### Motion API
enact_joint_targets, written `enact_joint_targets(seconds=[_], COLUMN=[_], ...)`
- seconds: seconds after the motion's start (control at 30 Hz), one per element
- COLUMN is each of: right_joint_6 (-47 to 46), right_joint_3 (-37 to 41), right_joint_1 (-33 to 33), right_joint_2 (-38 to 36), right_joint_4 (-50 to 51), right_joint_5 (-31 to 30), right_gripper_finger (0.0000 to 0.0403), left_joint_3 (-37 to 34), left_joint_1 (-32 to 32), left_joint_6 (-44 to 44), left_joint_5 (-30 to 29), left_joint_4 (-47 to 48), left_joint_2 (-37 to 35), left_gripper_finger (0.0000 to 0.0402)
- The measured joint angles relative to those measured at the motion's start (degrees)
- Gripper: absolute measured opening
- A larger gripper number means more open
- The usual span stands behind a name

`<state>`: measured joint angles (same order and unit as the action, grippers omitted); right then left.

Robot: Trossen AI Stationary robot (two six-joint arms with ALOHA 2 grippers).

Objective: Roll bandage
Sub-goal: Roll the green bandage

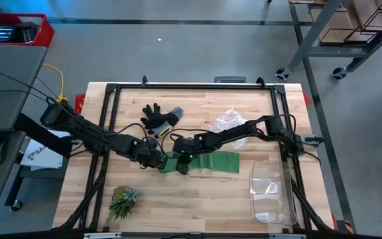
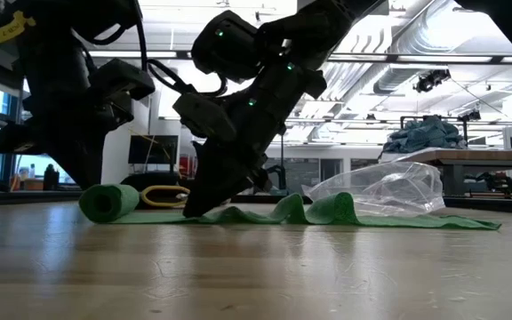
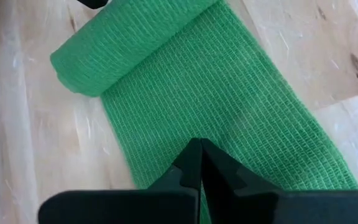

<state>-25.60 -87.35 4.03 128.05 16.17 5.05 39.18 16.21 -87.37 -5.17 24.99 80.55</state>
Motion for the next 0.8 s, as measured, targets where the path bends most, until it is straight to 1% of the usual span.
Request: enact_joint_targets(seconds=[0.1, 0.27, 0.5, 0.57, 0.63, 0.73, 0.8], right_joint_6=[0.2, 0.2, 0.1, 0.0, 0.0, 0.1, 0.1], right_joint_3=[0.0, 0.0, 0.1, 0.1, 0.1, 0.1, 0.1], right_joint_1=[0.0, 0.0, 0.0, 0.0, 0.0, 0.0, 0.0], right_joint_2=[0.0, 0.0, 0.0, 0.0, 0.0, 0.0, 0.1], right_joint_4=[0.3, 0.2, 0.2, 0.2, 0.2, 0.1, 0.1], right_joint_5=[-0.1, -0.1, -0.1, -0.1, -0.2, -0.6, -0.4], right_gripper_finger=[0.0, 0.0, 0.0, 0.0, 0.0, 0.0, 0.0], left_joint_3=[0.0, 0.0, 0.0, -0.1, 0.3, 0.1, 0.0], left_joint_1=[0.0, 0.0, 0.0, 0.0, 0.0, 0.8, 1.8], left_joint_6=[0.0, 2.8, 4.0, 4.5, 2.3, -3.4, -7.9], left_joint_5=[-0.5, -2.4, -4.3, -6.2, -8.6, -10.8, -10.3], left_joint_4=[-1.7, -7.9, -8.3, -7.2, -5.4, 4.8, 9.5], left_joint_2=[0.0, 0.0, -0.3, -2.7, -5.8, -8.7, -9.2], left_gripper_finger=[0.0, 0.0, 0.0, 0.0, 0.0, 0.0, 0.0])
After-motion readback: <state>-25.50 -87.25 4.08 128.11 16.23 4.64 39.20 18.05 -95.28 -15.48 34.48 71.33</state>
